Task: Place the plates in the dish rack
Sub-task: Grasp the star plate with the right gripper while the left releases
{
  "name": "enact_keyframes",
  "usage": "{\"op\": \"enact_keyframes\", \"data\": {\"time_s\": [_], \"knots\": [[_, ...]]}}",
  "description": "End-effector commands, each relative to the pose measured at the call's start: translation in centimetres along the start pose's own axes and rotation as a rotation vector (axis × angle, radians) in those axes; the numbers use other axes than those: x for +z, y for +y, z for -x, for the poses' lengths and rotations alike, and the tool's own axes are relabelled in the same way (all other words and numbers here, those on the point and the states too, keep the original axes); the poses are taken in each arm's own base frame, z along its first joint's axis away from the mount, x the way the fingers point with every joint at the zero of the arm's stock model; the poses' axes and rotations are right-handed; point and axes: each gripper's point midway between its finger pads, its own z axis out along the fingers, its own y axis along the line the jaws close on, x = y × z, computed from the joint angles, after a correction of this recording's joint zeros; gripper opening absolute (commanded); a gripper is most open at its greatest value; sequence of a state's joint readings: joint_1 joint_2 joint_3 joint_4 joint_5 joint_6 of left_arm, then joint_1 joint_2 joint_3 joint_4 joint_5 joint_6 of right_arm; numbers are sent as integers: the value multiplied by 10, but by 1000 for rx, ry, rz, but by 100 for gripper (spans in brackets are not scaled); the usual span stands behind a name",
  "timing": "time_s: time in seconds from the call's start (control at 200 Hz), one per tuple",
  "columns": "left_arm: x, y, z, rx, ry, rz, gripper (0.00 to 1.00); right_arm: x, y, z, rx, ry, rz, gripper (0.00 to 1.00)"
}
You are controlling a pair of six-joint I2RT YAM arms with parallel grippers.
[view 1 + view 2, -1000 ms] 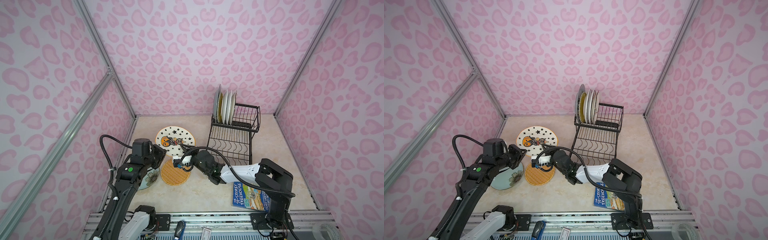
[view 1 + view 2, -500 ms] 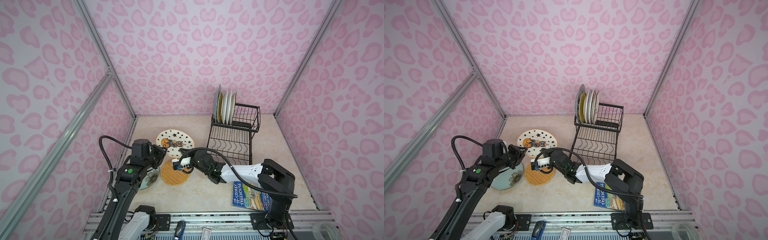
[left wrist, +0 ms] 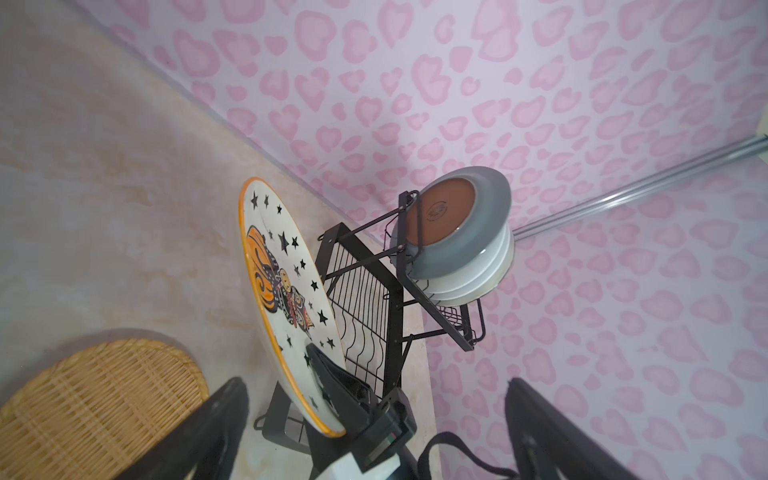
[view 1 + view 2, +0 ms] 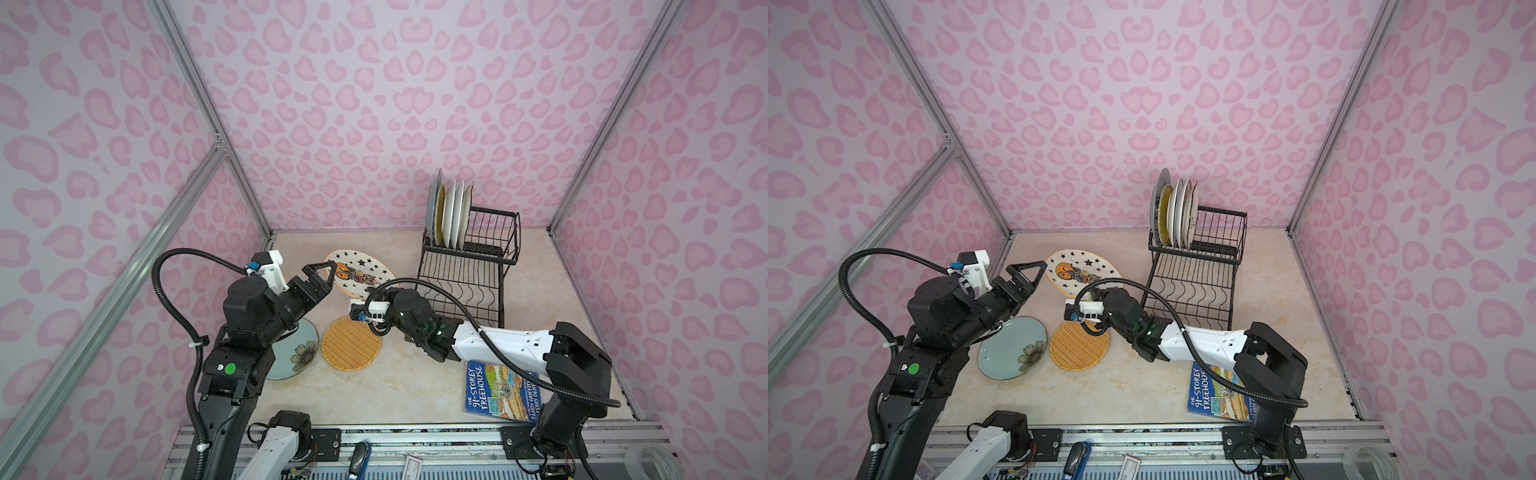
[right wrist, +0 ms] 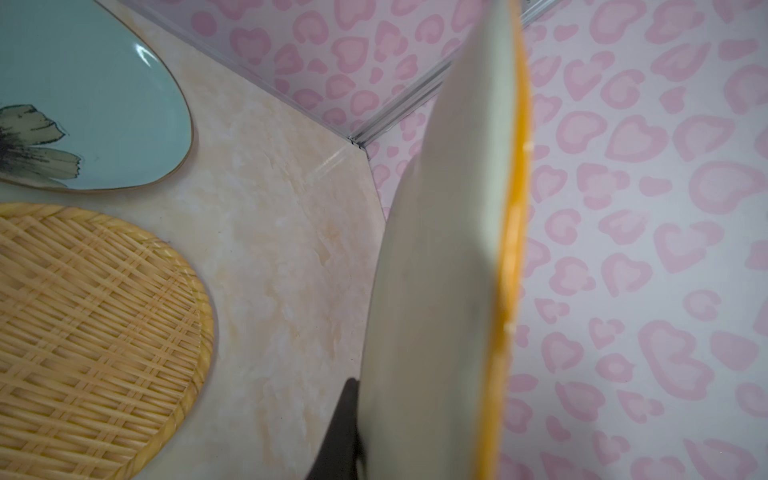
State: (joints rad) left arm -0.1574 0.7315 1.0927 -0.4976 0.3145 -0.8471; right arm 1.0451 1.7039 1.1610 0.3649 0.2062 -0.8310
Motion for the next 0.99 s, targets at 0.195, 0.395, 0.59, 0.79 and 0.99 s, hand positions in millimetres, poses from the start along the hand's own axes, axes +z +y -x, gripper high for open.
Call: {"op": "enact_keyframes", "data": {"time_s": [0.195,0.395,0.59,0.79,0.99], "knots": [[-28,-4,5,346,-226,-118,98,-59,-90,59,445,-75,-126,0],[-14,-1,-2,406,-337,-269,98,-107,-149,95,637,-115,-134,0],[21,11,-9,424,-265,-266,98,-151,-212,109,817,-167,-139,0],[38,23,-25,447,-198,-258,98,-204,-285,88,1024,-246,-264,0],[41,25,-33,505,-123,-224,98,-247,-342,41,1172,-270,-443,0]]}}
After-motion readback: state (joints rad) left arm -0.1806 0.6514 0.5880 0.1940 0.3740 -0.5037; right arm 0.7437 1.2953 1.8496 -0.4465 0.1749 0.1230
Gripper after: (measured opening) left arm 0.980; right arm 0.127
